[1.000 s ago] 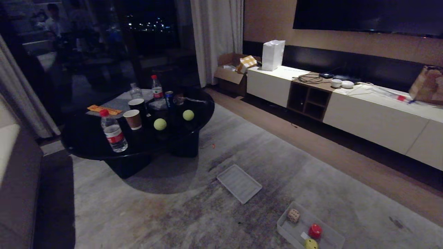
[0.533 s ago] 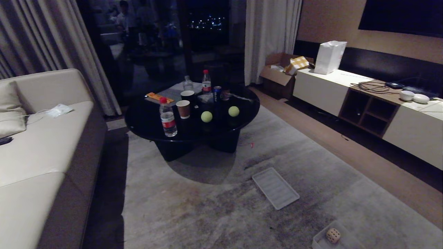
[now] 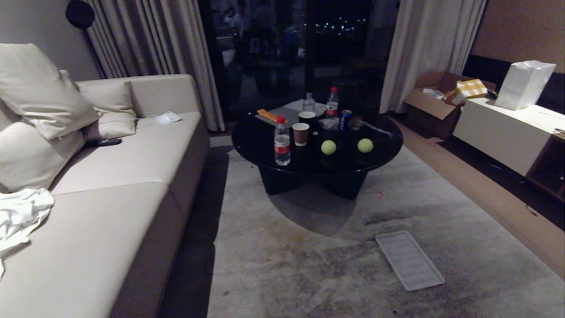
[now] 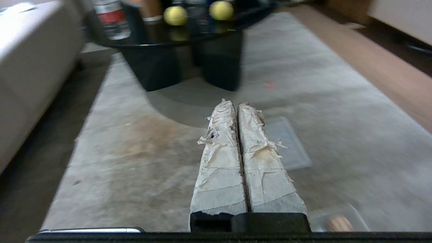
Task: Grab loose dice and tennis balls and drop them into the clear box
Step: Pick up the ball on the table
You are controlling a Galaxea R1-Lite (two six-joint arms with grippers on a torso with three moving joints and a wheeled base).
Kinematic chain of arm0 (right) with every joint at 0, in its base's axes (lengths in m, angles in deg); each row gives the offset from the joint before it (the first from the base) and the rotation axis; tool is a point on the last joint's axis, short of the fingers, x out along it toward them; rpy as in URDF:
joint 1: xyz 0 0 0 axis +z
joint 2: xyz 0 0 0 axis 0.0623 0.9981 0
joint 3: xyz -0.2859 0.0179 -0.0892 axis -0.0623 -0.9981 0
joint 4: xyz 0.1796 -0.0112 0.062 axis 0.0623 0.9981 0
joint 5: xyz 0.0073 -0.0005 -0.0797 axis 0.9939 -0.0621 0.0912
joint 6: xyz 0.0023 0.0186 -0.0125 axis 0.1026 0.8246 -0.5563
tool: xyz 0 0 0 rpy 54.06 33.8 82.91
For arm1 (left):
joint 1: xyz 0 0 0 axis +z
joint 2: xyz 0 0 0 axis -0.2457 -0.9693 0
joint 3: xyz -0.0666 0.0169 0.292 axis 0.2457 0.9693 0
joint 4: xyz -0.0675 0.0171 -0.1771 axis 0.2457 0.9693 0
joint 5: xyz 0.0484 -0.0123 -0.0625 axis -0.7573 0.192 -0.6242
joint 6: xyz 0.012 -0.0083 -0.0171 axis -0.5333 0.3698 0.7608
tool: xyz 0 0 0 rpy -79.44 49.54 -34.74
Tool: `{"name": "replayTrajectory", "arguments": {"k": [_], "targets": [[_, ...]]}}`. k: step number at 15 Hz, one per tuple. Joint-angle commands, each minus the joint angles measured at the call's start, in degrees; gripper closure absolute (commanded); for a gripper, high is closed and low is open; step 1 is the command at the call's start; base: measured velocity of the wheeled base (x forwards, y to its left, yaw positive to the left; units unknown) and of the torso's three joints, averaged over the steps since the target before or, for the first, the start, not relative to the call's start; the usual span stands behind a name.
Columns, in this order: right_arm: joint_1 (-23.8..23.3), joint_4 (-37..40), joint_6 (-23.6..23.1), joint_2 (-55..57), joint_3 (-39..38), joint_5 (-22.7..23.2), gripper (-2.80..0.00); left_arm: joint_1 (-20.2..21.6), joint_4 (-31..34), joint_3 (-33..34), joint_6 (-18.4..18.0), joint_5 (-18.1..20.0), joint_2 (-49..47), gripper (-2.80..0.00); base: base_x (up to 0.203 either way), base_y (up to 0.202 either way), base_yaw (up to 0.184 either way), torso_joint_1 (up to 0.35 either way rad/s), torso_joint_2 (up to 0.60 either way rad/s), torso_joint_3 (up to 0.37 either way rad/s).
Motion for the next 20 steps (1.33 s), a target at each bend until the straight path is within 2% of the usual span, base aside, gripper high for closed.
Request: {"name": "replayTrajectory", "arguments": {"k": [1, 14, 20], "targets": [[0.04, -0.06, -0.01, 0.09, -0.26, 0.0, 0.0, 0.0, -0.05, 0.09, 0.08, -0.04, -0.06, 0.0, -0.002, -0.002, 0.109, -0.001, 0.0, -0.002], [0.04, -0.06, -0.01, 0.09, -0.26, 0.0, 0.0, 0.0, -0.13, 0.09, 0.26, -0.04, -0.06, 0.0, 0.004, 0.0, 0.004, 0.0, 0.0, 0.0], [0.04, -0.06, -0.01, 0.09, -0.26, 0.0, 0.0, 0.0, -0.13, 0.09, 0.27, -0.04, -0.06, 0.0, 0.176, 0.0, 0.0, 0.003, 0.0, 0.003]]}}
